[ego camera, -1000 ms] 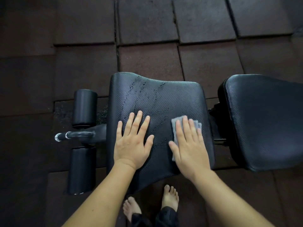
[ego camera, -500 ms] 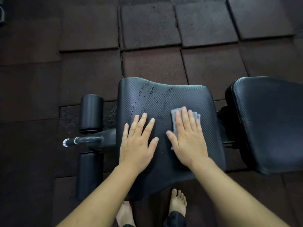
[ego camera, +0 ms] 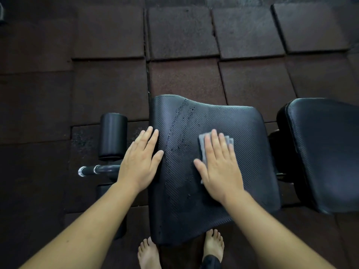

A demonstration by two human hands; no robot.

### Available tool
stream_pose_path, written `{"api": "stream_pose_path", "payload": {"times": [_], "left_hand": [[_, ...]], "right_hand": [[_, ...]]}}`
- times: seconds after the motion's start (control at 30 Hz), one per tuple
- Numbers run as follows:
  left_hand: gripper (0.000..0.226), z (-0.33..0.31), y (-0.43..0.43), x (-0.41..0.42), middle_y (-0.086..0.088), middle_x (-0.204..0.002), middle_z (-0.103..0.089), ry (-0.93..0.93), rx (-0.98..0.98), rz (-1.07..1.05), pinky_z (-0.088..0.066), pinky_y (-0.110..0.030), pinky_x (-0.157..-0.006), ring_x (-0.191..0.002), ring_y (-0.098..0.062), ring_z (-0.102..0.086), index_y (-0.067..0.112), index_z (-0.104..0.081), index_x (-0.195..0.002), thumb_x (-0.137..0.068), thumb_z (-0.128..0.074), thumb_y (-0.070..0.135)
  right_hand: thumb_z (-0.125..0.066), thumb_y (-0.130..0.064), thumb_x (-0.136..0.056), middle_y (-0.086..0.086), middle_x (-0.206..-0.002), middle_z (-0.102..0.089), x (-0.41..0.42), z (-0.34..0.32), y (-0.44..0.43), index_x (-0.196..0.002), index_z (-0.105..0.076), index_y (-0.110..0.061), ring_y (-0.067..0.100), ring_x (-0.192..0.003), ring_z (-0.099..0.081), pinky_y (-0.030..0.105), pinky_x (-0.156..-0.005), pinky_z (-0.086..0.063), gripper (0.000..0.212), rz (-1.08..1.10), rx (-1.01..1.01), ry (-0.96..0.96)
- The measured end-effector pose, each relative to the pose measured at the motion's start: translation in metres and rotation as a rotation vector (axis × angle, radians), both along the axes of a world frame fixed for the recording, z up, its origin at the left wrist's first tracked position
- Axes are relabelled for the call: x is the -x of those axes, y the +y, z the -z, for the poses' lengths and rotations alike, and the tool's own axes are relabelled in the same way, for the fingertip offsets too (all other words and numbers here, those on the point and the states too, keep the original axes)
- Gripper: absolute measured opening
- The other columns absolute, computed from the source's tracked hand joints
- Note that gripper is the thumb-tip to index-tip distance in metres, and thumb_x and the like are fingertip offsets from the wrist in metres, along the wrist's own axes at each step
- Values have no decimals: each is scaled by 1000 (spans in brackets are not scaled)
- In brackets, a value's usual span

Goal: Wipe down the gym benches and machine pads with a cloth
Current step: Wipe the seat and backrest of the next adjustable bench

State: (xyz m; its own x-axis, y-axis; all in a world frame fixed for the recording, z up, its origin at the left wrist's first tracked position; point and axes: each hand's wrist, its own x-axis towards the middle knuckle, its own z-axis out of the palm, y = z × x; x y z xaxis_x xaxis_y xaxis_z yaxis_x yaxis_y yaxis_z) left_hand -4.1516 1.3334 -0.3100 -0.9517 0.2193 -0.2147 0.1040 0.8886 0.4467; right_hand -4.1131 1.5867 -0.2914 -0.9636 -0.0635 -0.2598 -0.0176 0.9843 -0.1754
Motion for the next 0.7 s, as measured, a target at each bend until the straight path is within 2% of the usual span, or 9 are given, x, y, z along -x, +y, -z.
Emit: {"api": "stream_pose_path", "payload": {"times": [0.1,0.23,0.3,0.37,0.53,0.7], "left_hand": [[75,2,-3,-4,12,-174,-6,-30,-94,-11,-21,-40,-128,-159,-12,-12,29,-14,-166,-100,-23,63],[78,5,-21,5,14,-173,-12,-4,-160,69,-24,-39,-127,-157,-9,-18,28,-19,-166,-98,-37,63],[84,6,-36,12,15,-172,-14,13,-144,161,-27,-40,-126,-156,-10,-22,29,-20,-165,-94,-46,66],[92,6,-52,17,18,-172,-13,-11,-113,242,-30,-40,-124,-155,-9,-24,31,-18,-165,-89,-53,68],[105,9,-73,14,17,-171,-15,-30,-100,346,-38,-41,-119,-152,-10,-29,31,-18,-165,-80,-64,71],[113,16,-74,6,21,-172,-6,-57,-115,333,-30,-35,-123,-156,-5,-21,33,-12,-166,-78,-70,74]], "right_hand": [[-14,-61,-102,3,-173,7,4,1,0,-165,-5,-15,19,-158,13,43,-128,5,79,3,8,-21],[-11,-61,-101,5,-173,5,84,6,-9,-165,-4,-14,21,-158,11,43,-128,9,79,4,-30,13],[-15,-61,-103,5,-173,6,116,7,-14,-165,-2,-15,21,-159,10,43,-128,7,78,-1,-33,-8],[-16,-63,-103,5,-173,7,119,8,-19,-165,-1,-15,22,-159,10,43,-128,6,80,-5,-30,-7],[-11,-66,-99,6,-172,6,64,5,-33,-165,-1,-14,21,-158,12,42,-127,11,84,-70,-49,9],[-18,-65,-103,5,-173,5,127,7,-48,-165,-2,-16,20,-159,9,43,-128,7,81,-103,-44,18]]}}
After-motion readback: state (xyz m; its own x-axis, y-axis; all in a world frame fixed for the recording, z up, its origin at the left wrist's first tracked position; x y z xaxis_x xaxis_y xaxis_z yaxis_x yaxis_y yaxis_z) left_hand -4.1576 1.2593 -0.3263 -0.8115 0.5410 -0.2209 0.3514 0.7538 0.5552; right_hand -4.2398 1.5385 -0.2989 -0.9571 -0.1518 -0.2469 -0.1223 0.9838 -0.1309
